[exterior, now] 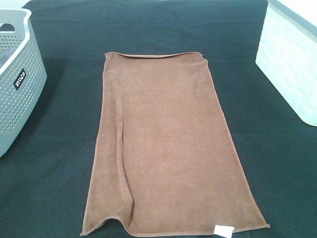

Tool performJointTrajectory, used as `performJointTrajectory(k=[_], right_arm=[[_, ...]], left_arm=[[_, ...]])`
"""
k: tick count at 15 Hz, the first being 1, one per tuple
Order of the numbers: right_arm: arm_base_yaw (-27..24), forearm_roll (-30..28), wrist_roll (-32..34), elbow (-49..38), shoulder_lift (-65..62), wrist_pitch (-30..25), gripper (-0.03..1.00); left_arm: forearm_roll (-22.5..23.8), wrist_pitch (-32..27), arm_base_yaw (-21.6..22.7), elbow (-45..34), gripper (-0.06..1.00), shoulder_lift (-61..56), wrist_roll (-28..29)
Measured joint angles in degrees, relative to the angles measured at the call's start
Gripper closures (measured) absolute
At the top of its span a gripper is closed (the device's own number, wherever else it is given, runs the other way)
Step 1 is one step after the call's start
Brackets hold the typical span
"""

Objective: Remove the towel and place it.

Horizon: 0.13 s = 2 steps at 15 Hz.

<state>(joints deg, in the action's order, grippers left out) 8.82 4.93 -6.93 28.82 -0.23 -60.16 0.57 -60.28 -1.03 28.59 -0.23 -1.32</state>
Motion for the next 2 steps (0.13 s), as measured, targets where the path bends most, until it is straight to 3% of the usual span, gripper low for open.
performJointTrajectory(k=[2], right_arm=[[0.0, 0.0, 0.0, 0.0, 0.0, 0.0, 0.45]], left_arm=[[0.0, 0.0, 0.0, 0.0, 0.24, 0.0, 0.0]])
